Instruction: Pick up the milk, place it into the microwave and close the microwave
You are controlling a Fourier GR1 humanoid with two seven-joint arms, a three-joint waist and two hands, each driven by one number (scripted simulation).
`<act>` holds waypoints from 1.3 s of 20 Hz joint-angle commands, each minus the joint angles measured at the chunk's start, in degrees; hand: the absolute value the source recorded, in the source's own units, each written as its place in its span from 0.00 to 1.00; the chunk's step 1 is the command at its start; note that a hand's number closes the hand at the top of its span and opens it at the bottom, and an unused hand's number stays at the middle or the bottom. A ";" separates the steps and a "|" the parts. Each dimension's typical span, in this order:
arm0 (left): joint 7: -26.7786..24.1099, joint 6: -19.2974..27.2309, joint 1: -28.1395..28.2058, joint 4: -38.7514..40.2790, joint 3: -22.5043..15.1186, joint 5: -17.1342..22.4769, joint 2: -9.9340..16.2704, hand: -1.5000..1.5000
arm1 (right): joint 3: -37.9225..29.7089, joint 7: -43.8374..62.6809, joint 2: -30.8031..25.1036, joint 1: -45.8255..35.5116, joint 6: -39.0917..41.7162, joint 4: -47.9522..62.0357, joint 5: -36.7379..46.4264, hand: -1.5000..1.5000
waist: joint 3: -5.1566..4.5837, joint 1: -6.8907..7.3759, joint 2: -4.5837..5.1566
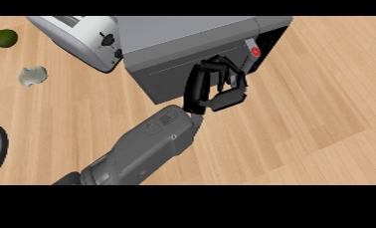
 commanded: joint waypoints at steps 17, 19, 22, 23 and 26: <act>-0.54 -1.82 -5.40 6.80 1.03 4.97 0.02 1.00 | 0.03 3.20 -4.24 -2.25 3.06 0.27 -8.22 0.00 | 0.00 -0.31 1.01; -1.58 -2.42 -5.24 7.02 1.01 5.01 0.02 1.00 | 0.12 3.01 -3.82 -1.69 3.29 0.74 -8.78 0.00 | 0.09 -0.46 1.31; -1.69 -2.24 -5.76 7.15 0.88 5.50 0.02 1.00 | -0.32 3.47 -4.91 -2.72 3.49 0.60 -9.54 0.00 | 0.01 -0.08 1.13; -2.05 -2.24 -5.46 7.30 0.46 5.50 0.02 1.00 | -0.46 3.85 -5.35 -2.29 3.63 0.15 -9.93 0.00 | -0.02 -0.87 0.93; -2.41 -2.63 -5.82 7.15 0.43 6.05 0.02 1.00 | -0.85 3.97 -6.01 -2.88 4.09 0.91 -10.22 0.00 | 0.02 -0.49 1.23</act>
